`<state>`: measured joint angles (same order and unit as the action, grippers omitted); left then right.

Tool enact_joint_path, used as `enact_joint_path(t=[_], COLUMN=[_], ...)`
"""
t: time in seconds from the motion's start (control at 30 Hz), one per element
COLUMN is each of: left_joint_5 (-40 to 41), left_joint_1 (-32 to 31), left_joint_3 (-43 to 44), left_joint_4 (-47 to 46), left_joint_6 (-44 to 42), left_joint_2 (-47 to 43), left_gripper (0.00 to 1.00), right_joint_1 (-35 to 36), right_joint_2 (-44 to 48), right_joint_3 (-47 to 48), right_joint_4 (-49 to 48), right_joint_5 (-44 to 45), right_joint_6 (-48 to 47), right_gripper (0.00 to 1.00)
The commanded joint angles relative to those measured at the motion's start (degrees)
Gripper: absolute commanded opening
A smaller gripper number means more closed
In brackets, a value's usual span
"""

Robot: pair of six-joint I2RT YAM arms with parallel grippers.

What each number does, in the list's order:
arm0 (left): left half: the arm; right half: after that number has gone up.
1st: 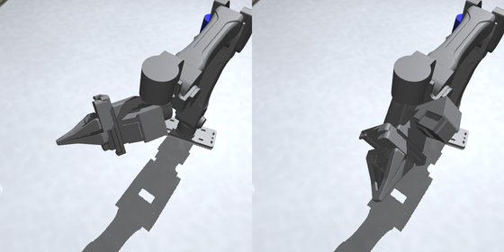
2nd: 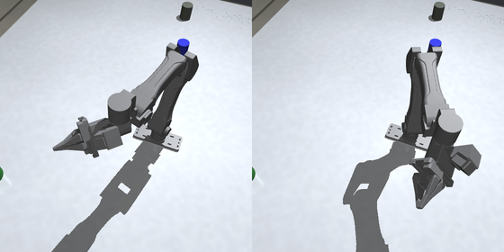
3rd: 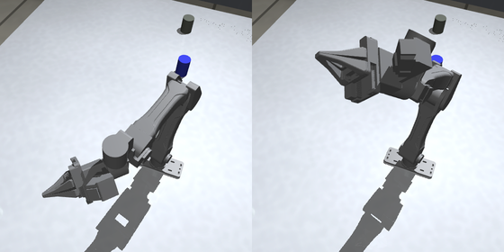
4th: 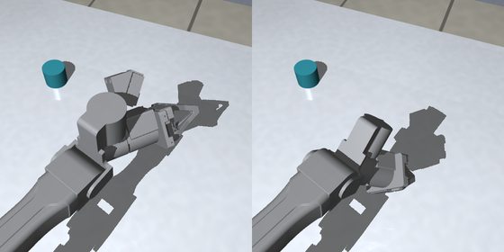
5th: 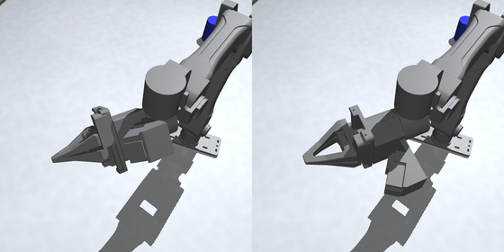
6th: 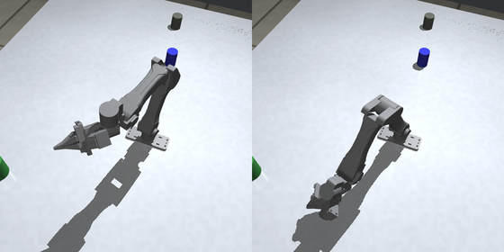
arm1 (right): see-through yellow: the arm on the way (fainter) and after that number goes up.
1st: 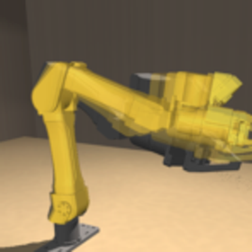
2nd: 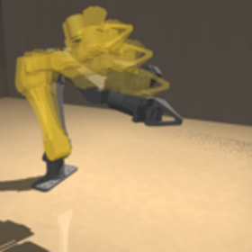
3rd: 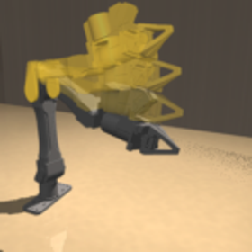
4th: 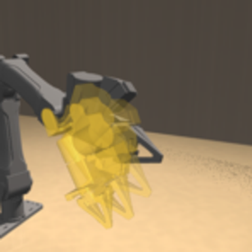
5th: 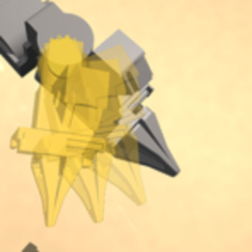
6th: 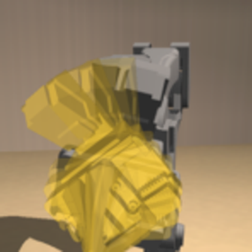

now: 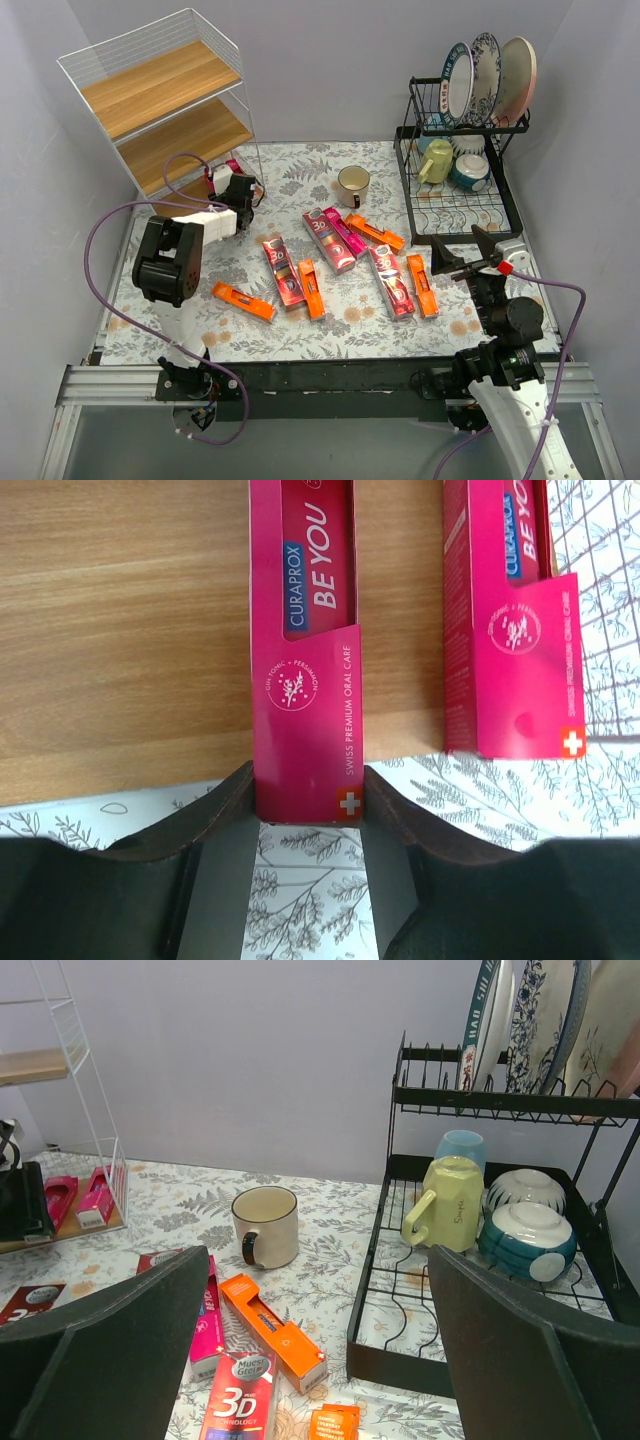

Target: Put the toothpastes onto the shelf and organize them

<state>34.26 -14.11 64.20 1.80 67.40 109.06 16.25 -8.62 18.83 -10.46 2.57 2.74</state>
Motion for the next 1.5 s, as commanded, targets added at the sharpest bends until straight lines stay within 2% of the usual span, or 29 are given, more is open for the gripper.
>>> enact_joint_path(t=[0.0,0.13,0.27,0.5,0.77,0.87,1.1,1.17,1.3,1.47], left_joint_5=[2.12,2.13,1.25,-0.24,-7.71,-10.79,-16.15,-17.99,-20.02,-19.41], left_joint_1=[-0.04,0.05,-0.04,-0.04,-1.80,-2.50,-2.59,-2.59,-2.59,-2.68], left_joint_3=[2.41,2.59,2.33,1.19,-1.01,-3.03,-10.76,-12.87,-18.57,-23.59], left_joint_4=[1.10,1.18,1.98,8.30,18.85,20.61,19.30,18.42,15.52,11.56], left_joint_6=[1.07,1.33,1.51,5.55,10.47,9.25,4.33,2.48,-0.15,-1.83], left_joint_2=[0.98,1.25,-0.06,-6.29,-17.99,-24.40,-41.45,-46.36,-53.83,-59.83], left_gripper=[0.41,0.41,0.49,0.75,0.93,0.98,0.98,0.98,0.98,0.98], right_joint_1=[0.36,0.45,0.45,0.36,0.45,0.45,0.45,0.36,0.54,3.33], right_joint_2=[-0.25,-0.25,-0.34,-0.96,-7.28,-12.28,-29.31,-33.46,-47.40,-60.96], right_joint_3=[0.42,0.33,0.42,1.12,6.90,10.16,17.89,20.44,28.26,36.60], right_joint_4=[-1.58,-1.67,-1.58,-0.79,4.12,7.02,10.36,13.17,19.50,23.55], right_joint_5=[0.07,-0.46,-0.46,0.60,-4.04,-6.86,-15.39,-15.92,-15.75,-13.74], right_joint_6=[-0.46,-0.37,-0.46,0.42,0.59,1.38,4.02,4.64,5.87,3.51], right_gripper=[0.99,0.99,0.98,0.99,0.99,0.99,0.99,0.99,0.99,0.99])
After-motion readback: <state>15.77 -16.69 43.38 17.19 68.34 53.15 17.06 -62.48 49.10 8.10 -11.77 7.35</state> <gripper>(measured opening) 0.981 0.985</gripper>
